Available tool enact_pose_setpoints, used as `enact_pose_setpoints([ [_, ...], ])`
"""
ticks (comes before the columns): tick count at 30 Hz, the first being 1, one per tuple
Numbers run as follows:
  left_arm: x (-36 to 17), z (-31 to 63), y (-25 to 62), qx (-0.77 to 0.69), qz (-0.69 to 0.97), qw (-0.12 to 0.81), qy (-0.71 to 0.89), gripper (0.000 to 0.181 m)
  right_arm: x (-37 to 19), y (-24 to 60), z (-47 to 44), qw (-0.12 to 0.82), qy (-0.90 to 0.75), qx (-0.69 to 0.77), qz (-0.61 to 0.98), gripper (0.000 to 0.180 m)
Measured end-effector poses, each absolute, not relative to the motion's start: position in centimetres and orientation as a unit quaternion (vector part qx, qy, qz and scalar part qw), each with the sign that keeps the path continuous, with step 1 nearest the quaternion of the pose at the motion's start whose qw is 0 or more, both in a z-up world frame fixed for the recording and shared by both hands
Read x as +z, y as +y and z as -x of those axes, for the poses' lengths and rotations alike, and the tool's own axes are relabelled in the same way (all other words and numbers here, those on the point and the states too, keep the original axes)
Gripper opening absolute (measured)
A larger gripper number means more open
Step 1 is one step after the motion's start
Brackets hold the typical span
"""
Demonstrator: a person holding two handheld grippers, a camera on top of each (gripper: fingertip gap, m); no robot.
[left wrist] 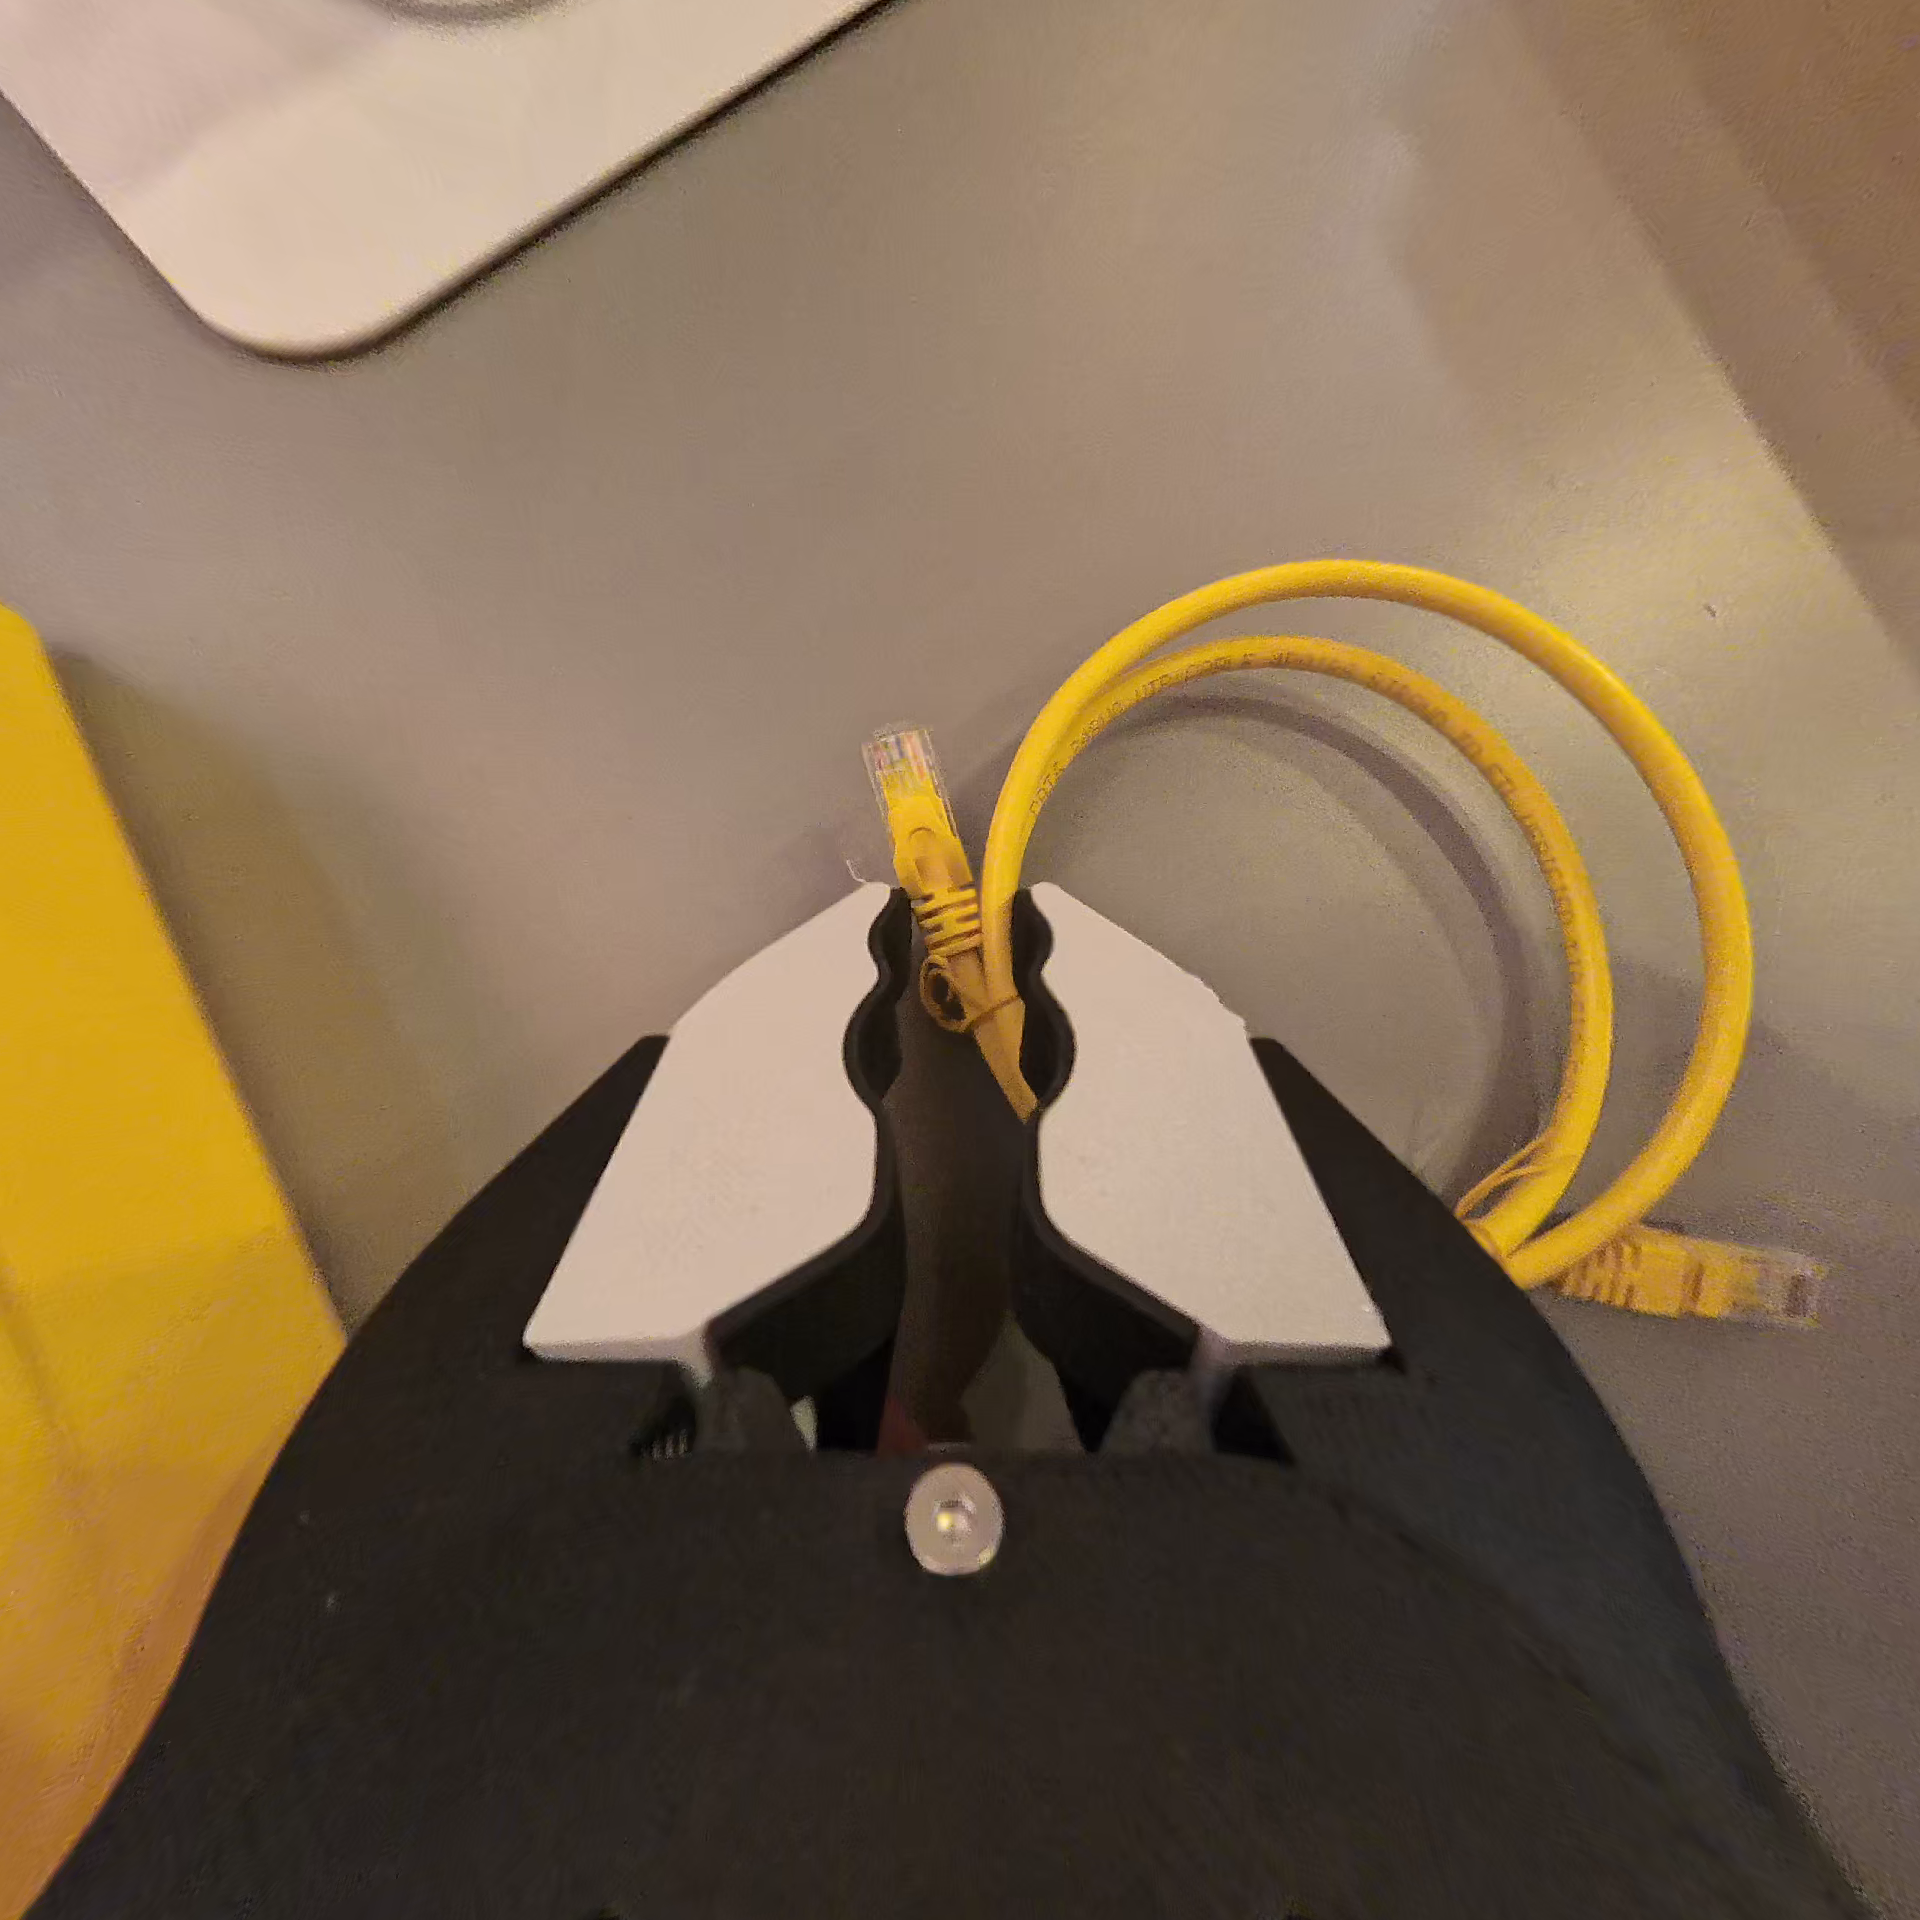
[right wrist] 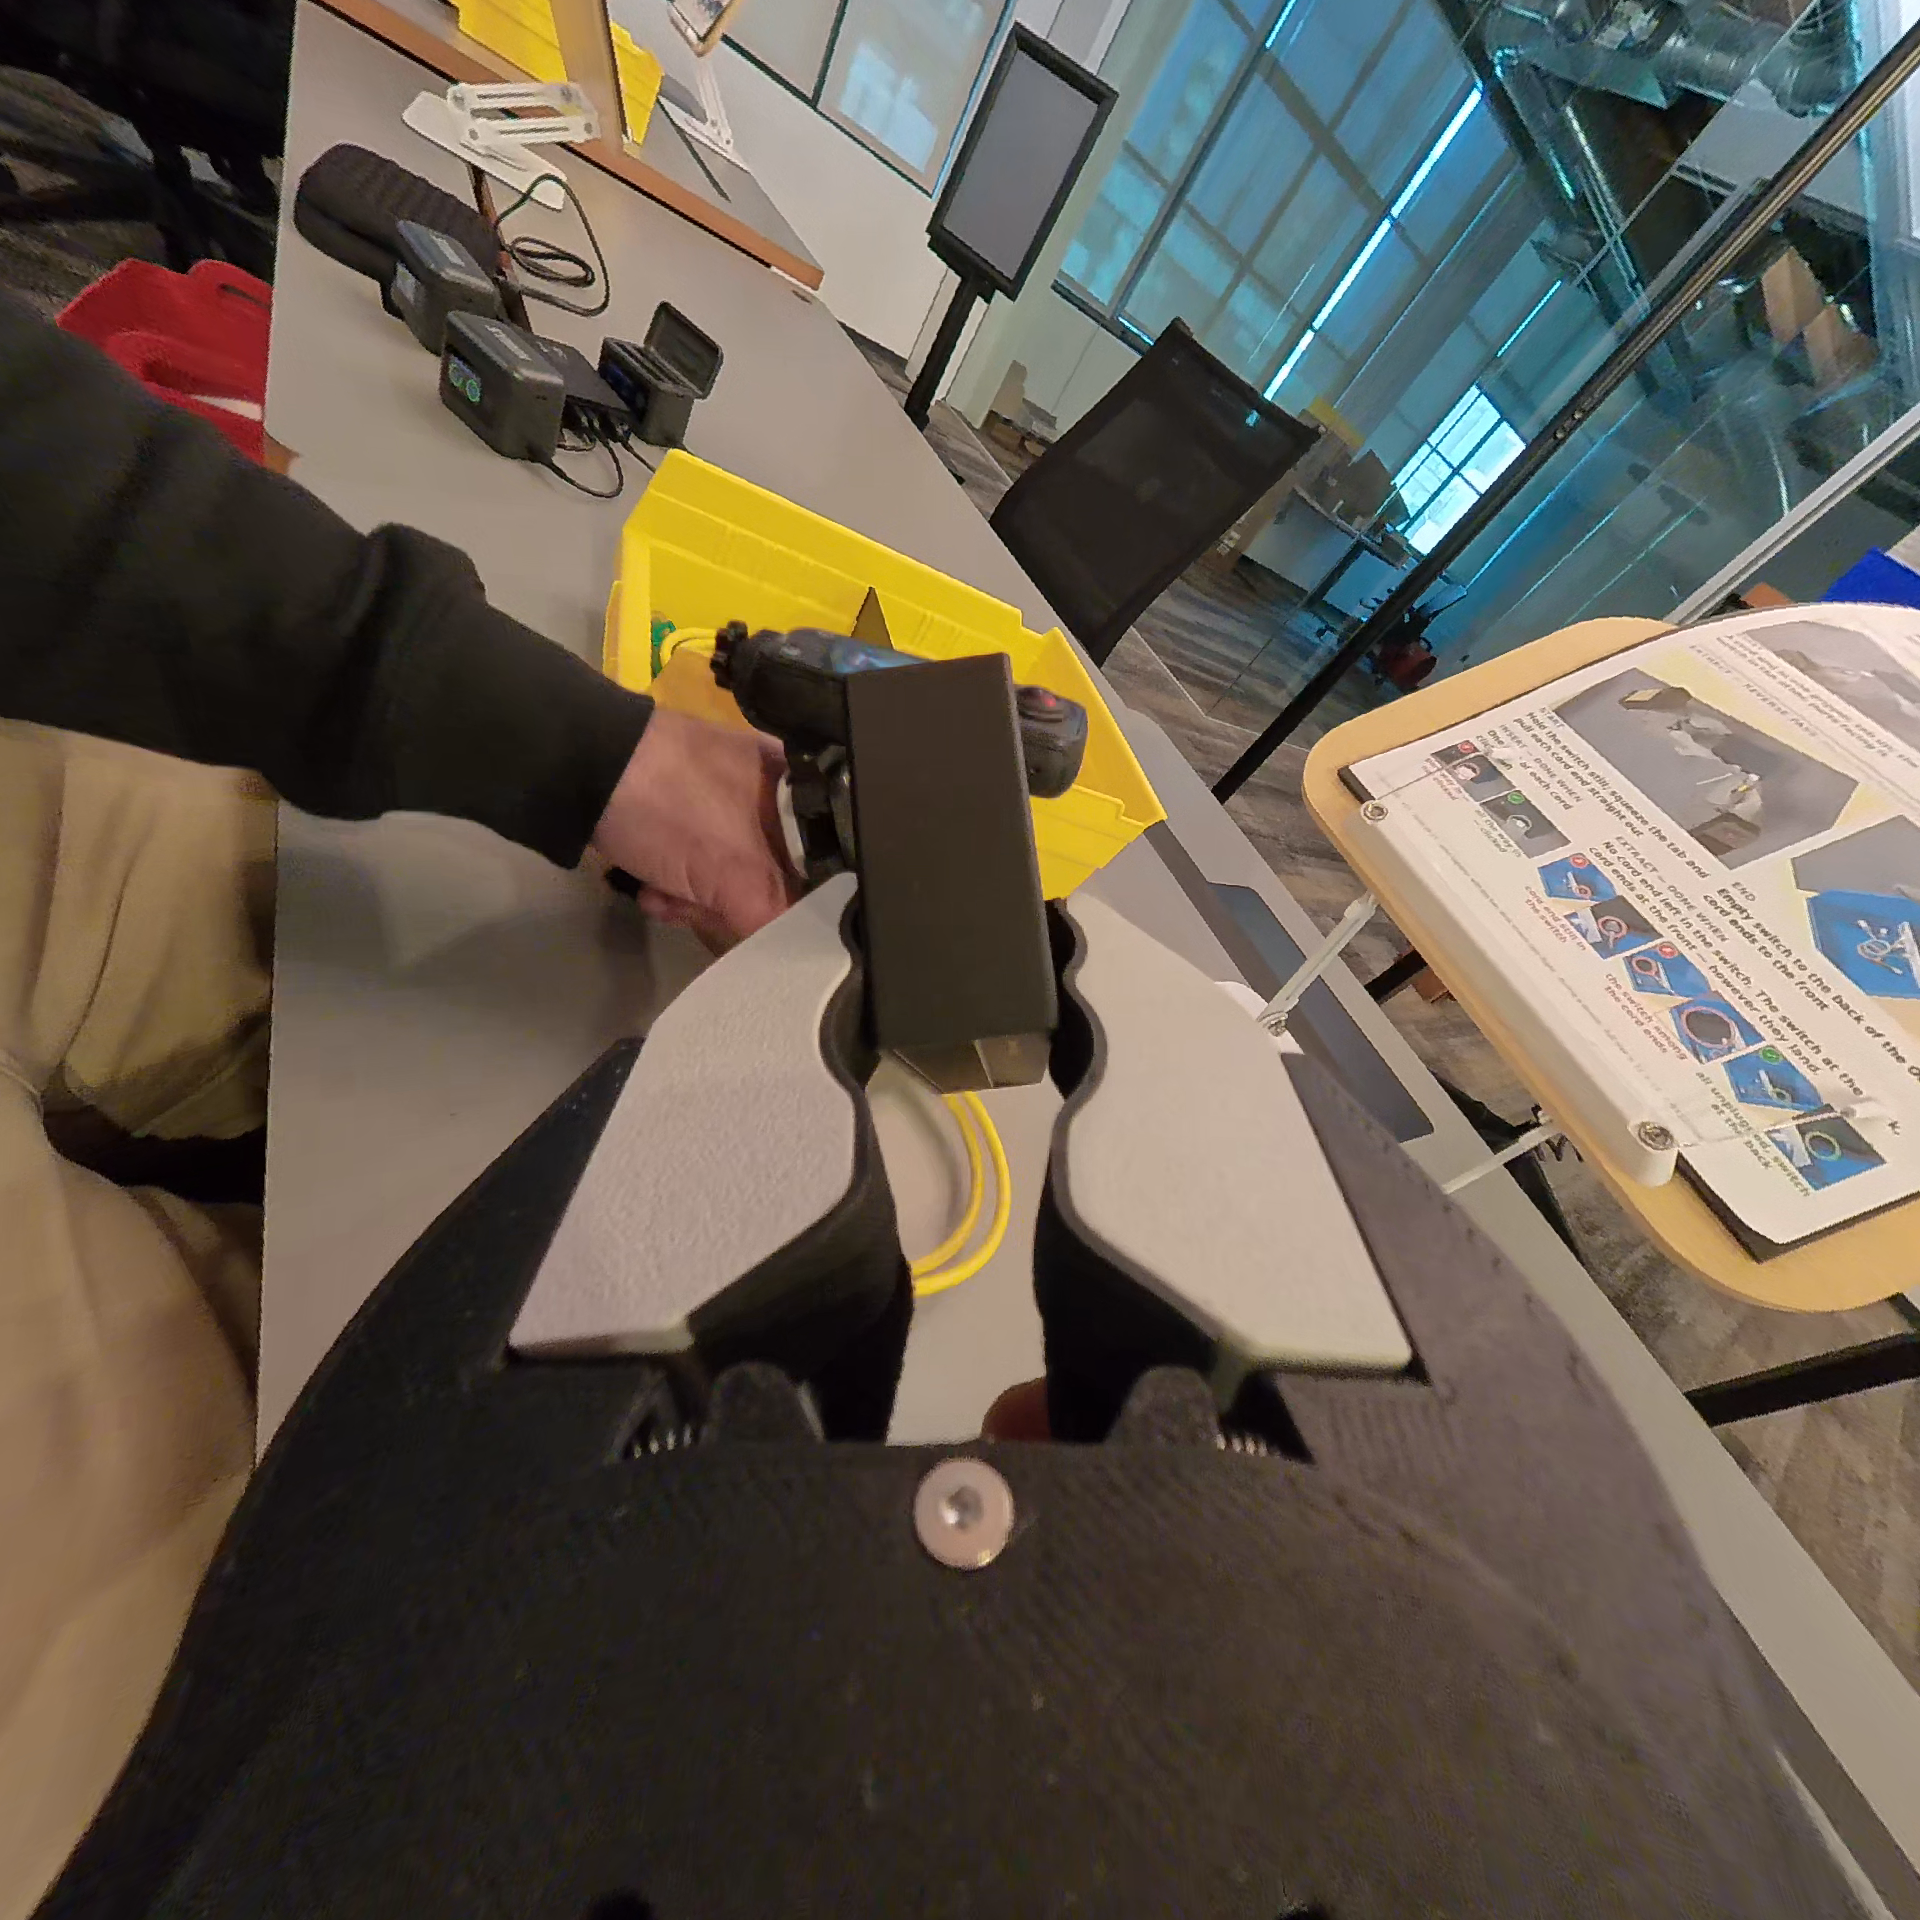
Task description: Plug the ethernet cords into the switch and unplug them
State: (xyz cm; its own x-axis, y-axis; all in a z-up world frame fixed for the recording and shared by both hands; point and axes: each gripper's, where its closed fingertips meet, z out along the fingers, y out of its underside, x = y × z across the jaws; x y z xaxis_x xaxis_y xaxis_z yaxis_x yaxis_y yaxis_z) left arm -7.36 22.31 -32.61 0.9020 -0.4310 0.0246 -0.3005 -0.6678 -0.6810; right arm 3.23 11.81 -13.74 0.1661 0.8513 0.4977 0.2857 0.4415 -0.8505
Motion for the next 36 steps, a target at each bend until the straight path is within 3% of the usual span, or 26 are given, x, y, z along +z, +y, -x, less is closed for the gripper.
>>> enact_pose_setpoints([
  [9, -22.9, 4.5, 19.4, -0.083, 0.824, 0.411, 0.380, 0.017, -14.5, 12.9, -3.5, 0.602, -0.596, 0.217, 0.485, 0.029],
  [12, -20.1, 5.6, 18.1, -0.046, 0.790, 0.387, 0.473, 0.018, -14.8, 13.3, -3.5, 0.606, -0.600, 0.192, 0.486, 0.029],
  [17, -16.3, 4.2, 14.0, -0.143, 0.723, 0.346, 0.580, 0.018, -14.8, 14.2, -3.6, 0.624, -0.608, 0.122, 0.476, 0.029],
  [27, -16.5, 1.8, 9.0, -0.255, 0.683, 0.258, 0.634, 0.017, -16.2, 13.8, -2.2, 0.609, -0.678, -0.033, 0.411, 0.029],
  [36, -15.4, 2.3, 7.2, -0.321, 0.650, 0.213, 0.655, 0.017, -15.2, 12.4, -1.5, 0.621, -0.689, -0.040, 0.373, 0.029],
])
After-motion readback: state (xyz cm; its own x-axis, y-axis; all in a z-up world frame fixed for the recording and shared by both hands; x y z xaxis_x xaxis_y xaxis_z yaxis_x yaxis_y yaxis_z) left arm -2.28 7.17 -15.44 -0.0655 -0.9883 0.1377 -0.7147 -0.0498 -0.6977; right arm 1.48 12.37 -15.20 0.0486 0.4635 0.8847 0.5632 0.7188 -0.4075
